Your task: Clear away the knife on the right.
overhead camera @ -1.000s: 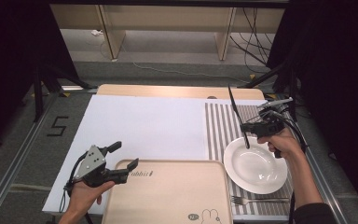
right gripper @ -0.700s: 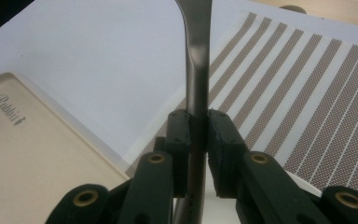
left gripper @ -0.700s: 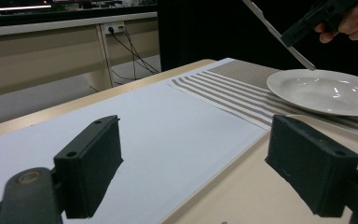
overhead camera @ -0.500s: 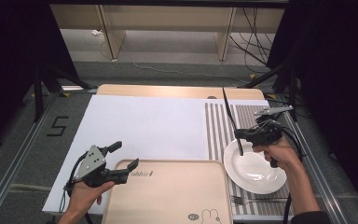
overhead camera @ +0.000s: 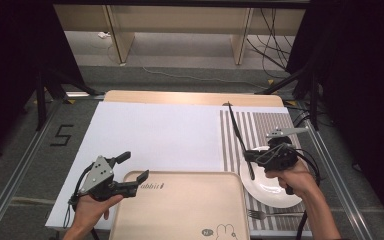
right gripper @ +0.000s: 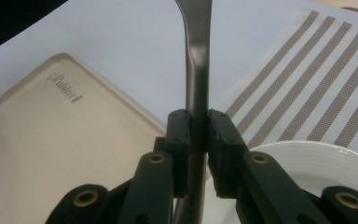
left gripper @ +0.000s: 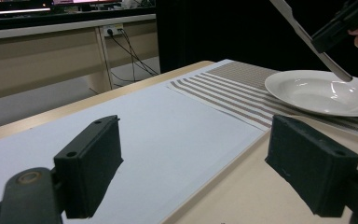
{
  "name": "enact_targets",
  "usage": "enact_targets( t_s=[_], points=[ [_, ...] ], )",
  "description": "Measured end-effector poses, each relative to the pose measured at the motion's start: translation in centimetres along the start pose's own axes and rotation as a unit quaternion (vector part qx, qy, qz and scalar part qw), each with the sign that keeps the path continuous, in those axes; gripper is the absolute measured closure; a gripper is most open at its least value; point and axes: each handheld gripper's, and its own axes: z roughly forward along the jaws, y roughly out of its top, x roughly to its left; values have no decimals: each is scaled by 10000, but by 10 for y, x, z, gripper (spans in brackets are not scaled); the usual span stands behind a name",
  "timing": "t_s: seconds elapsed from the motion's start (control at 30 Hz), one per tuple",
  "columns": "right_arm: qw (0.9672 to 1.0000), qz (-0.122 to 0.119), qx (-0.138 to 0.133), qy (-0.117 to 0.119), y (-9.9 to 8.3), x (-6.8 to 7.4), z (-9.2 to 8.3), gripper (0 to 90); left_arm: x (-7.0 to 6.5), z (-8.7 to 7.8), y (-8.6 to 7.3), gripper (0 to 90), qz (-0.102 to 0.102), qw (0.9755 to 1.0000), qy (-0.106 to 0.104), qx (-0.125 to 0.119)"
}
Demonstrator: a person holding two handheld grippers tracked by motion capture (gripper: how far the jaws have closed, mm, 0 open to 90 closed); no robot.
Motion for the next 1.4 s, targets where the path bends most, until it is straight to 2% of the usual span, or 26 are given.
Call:
enact_targets(
  t_s=[0.07, 0.2, 0.27, 0.3, 0.37, 0.43, 0.6, 0.67, 0.8, 0.83, 0.93, 1.27, 1.4],
  points=[
    [10000, 76, -33, -55, -5, 7, -2, 801, 0, 0, 0, 170, -19, 10000, -14, -36],
    [9999, 20, 92, -49, -16, 20, 0, 801, 0, 0, 0, 170, 4, 10000, -4, -10],
    [10000, 33, 42, -74, -21, 25, 1, 801, 0, 0, 0, 170, 15, 10000, -14, -10],
    [9999, -7, 144, -24, -24, 29, 0, 801, 0, 0, 0, 170, 19, 10000, -16, -6],
    [9999, 23, 82, -53, -26, 32, 1, 801, 0, 0, 0, 171, 10, 10000, -17, -6],
    [9998, -17, 214, -24, -29, 38, -2, 801, 0, 0, 0, 170, -7, 10000, -6, -4],
    [9998, -18, 206, -2, -37, 48, -1, 801, 0, 0, 0, 170, 4, 10000, -12, -5],
    [9994, -17, 310, 156, -42, 55, 2, 801, 0, 0, 0, 170, 15, 10000, -18, -4],
    [9989, -82, 440, 146, -48, 62, 6, 801, 0, -1, 0, 170, 21, 10000, -20, -14],
    [9993, -60, 334, 164, -52, 67, 9, 801, 0, -1, 0, 170, 18, 10000, -19, -16],
    [9983, -139, 559, 120, -54, 75, 11, 800, 0, -1, 0, 170, 21, 10000, -20, -13],
    [9957, -321, 860, 91, -63, 93, 19, 800, 0, -1, 0, 170, 20, 10000, -14, -13],
    [9935, -435, 1048, 55, -67, 102, 23, 800, 0, -1, 0, 170, 19, 10000, -17, -14]
  ],
)
